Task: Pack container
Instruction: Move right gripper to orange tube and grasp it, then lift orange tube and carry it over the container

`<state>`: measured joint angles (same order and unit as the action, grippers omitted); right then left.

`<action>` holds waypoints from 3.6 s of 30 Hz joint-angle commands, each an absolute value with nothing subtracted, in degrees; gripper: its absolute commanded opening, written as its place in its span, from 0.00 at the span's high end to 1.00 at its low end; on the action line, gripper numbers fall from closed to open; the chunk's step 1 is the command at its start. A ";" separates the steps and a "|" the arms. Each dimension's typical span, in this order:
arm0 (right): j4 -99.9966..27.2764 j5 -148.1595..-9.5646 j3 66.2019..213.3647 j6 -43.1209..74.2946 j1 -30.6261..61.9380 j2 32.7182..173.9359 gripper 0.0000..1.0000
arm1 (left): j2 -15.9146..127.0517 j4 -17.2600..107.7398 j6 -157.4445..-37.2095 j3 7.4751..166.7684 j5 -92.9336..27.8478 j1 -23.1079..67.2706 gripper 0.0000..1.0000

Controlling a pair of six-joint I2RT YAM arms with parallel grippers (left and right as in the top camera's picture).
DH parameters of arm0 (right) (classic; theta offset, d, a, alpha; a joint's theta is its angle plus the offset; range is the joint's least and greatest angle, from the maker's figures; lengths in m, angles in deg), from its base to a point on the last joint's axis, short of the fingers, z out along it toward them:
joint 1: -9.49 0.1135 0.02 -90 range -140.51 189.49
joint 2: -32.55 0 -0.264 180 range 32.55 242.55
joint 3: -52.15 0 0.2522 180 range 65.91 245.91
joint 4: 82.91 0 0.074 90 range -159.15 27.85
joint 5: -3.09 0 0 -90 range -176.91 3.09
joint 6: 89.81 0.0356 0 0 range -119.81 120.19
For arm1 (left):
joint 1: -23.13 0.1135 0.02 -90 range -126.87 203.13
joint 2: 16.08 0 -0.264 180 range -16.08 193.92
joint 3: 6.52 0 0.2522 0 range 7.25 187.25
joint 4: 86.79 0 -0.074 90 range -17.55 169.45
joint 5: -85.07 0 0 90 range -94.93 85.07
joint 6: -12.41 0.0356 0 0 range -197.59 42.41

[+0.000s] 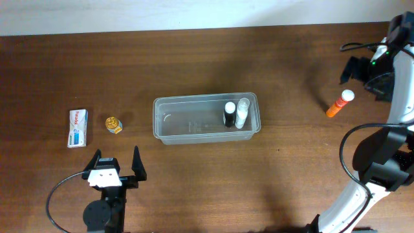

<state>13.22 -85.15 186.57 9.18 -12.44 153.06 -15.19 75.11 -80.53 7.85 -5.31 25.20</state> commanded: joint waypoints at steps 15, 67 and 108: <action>4.33 -84.29 178.70 8.35 -9.88 155.12 0.07 | -15.72 74.67 -79.85 7.74 -5.09 25.55 0.01; 3.98 -81.28 173.76 7.61 -9.62 155.07 0.74 | -15.72 74.69 -79.85 7.74 -5.09 25.55 0.01; 11.10 -81.28 178.55 5.95 0.10 148.10 0.76 | -15.72 74.67 -79.85 7.74 -5.09 25.55 0.01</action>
<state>10.32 -81.43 175.14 6.21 -1.38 152.21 -15.19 75.11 -80.53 7.85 -5.31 25.20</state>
